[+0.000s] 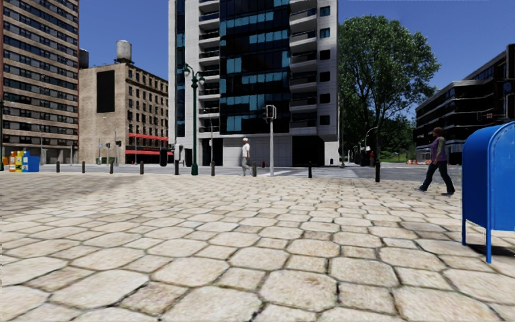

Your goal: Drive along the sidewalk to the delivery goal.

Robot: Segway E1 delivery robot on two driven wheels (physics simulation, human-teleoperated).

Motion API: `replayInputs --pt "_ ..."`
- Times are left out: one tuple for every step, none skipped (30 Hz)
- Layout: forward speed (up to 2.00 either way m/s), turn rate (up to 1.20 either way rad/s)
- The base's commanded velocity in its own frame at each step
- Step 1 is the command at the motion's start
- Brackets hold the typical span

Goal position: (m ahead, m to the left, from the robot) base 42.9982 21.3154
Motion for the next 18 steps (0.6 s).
replayInputs --pt "2.0 0.0" --pt "2.0 0.0" --pt "2.0 0.0" --pt "2.0 0.0" --pt "2.0 0.0" --pt "2.0 0.0" --pt "2.0 0.0" --pt "2.0 0.0" --pt "2.0 0.0" --pt "2.0 0.0" --pt "2.0 0.0" --pt "2.0 0.0" --pt "2.0 0.0" --pt "2.0 0.0" --pt "2.0 0.0" --pt "2.0 -0.36" --pt "2.0 -1.2" --pt "2.0 -1.2"
